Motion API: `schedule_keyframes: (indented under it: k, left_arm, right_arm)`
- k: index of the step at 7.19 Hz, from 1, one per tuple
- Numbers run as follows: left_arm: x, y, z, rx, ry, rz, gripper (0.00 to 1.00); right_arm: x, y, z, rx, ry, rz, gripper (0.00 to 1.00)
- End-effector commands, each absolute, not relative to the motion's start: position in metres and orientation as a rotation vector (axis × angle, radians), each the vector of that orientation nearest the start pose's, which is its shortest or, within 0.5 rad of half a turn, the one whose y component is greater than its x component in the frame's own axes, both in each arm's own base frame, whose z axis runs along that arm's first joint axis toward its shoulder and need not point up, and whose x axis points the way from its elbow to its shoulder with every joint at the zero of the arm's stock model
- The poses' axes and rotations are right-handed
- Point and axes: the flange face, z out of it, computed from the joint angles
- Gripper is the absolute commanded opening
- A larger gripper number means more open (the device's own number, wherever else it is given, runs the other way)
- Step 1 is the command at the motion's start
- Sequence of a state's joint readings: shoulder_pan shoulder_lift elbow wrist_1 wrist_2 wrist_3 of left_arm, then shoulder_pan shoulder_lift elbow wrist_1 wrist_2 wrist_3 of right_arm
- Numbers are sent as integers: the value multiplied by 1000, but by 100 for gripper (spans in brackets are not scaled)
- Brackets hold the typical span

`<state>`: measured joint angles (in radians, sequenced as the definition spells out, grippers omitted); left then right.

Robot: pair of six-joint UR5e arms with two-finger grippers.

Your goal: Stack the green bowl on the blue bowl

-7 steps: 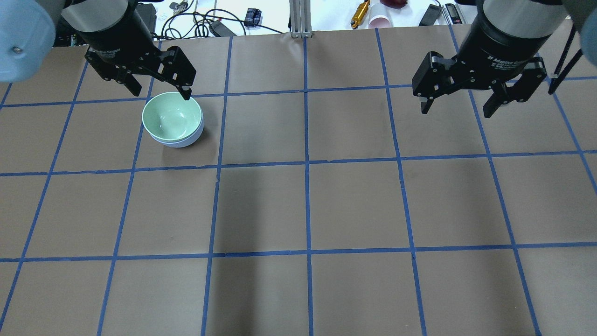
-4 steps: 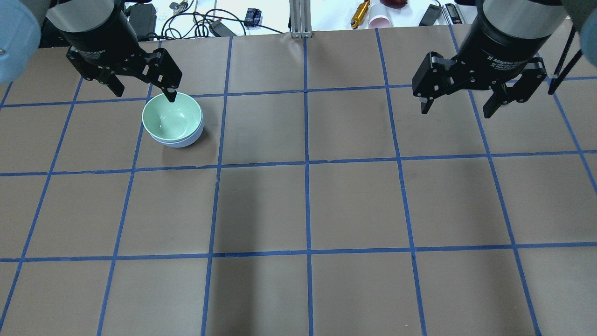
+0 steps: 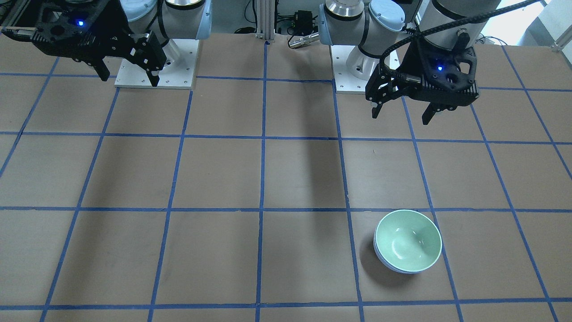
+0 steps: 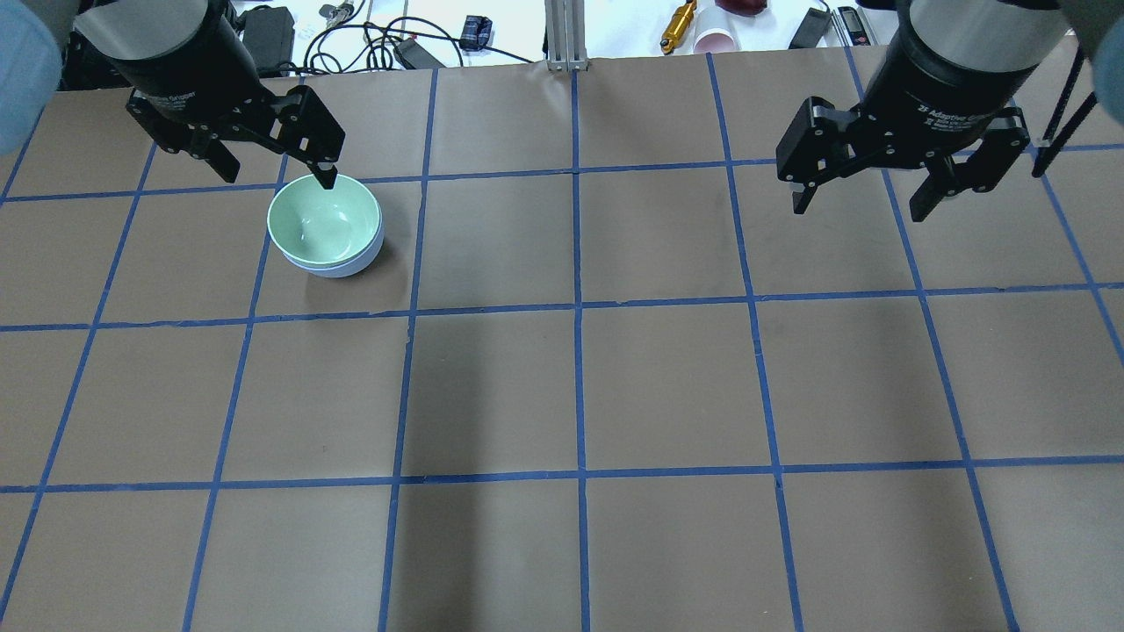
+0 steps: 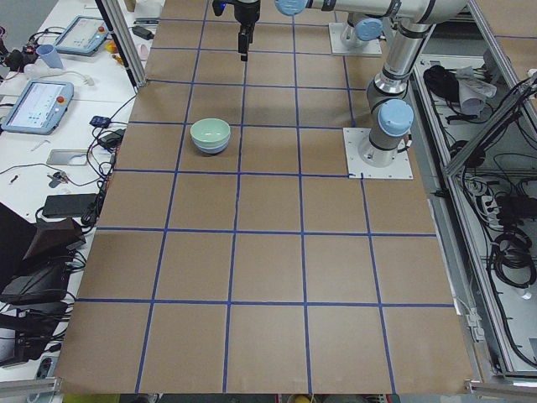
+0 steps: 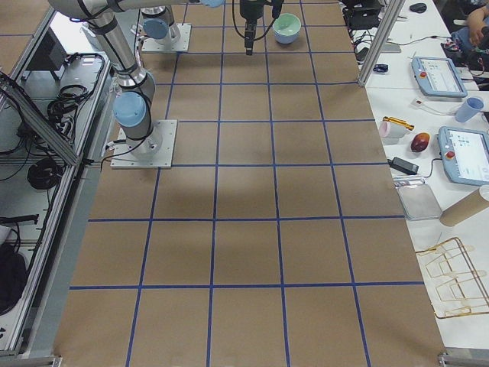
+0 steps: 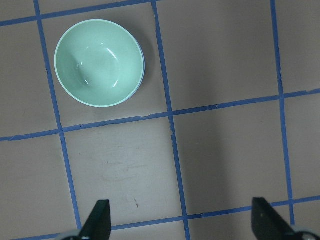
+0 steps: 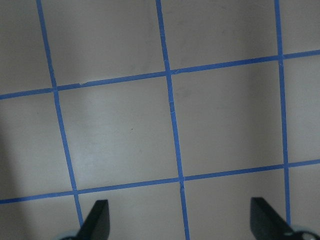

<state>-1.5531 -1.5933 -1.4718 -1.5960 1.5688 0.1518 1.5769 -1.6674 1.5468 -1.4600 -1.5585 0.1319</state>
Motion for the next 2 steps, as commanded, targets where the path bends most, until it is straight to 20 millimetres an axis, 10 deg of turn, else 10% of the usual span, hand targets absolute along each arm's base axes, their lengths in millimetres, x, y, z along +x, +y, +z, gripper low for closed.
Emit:
schedule_keyframes:
  k: [1,2]
  left_arm:
    - [-126,-507,525,214,3130,-89,100]
    - [-125,-507,526,212,3130,-91,100]
  right_arm:
    - [137,-448,534,197,3122,-15,100]
    - [137,-448,534,197,3123,-13,100]
